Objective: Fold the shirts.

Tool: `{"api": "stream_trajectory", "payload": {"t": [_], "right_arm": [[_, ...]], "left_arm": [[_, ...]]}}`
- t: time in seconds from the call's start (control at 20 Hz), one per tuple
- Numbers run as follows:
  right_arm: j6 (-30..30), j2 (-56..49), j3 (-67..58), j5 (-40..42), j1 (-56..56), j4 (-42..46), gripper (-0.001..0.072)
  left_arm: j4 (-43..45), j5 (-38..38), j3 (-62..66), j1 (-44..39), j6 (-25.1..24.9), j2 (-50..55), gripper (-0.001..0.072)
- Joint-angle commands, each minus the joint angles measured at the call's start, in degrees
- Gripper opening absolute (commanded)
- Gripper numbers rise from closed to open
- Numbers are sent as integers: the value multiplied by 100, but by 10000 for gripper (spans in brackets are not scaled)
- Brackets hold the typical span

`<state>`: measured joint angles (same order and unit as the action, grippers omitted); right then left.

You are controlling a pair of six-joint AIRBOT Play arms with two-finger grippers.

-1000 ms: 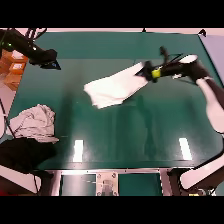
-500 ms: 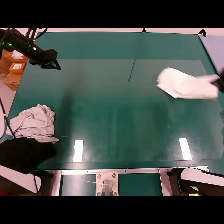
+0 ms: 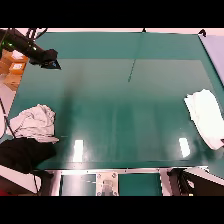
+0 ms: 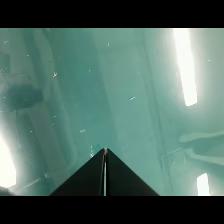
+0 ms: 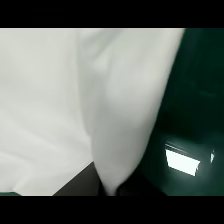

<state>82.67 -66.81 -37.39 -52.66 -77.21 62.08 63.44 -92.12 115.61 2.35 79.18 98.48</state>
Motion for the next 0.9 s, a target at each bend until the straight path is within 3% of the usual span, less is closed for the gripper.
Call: {"api": "stream_trajectory", "payload": {"t": [0.0,0.05,0.1,0.15,0.25,0.35,0.4,0.5,0.55,0.6,0.65,0.85], "right_arm": [[-238,81,417,216,-409,59,16],[-236,81,424,96,-411,83,54],[-234,81,420,-70,-411,142,228],[-210,81,398,-258,-409,234,305],[278,81,101,-846,-411,861,310],[1012,81,-616,-1825,-409,1821,309],[1292,81,-1062,-2376,-396,2120,274],[1722,166,-1827,-3110,-328,2214,248],[1786,273,-2092,-3154,-199,2072,246],[1768,402,-2326,-2966,22,1744,161],[1635,509,-2487,-2684,304,1357,13],[1196,568,-2688,-1687,1950,210,15]], "left_arm": [[0,9,2,0,7,-2,23],[0,13,2,0,7,-2,23],[0,13,2,0,4,-2,23],[0,13,2,0,7,-2,23],[2,7,2,2,-20,-2,23],[0,-39,2,2,-20,-2,23],[2,-52,2,2,-24,-2,23],[0,-50,2,2,-24,-2,23],[2,-55,4,2,-24,-2,23],[2,-83,4,2,-22,-2,23],[2,-155,4,2,-22,-2,23],[2,-540,2,0,24,-2,22]]}}
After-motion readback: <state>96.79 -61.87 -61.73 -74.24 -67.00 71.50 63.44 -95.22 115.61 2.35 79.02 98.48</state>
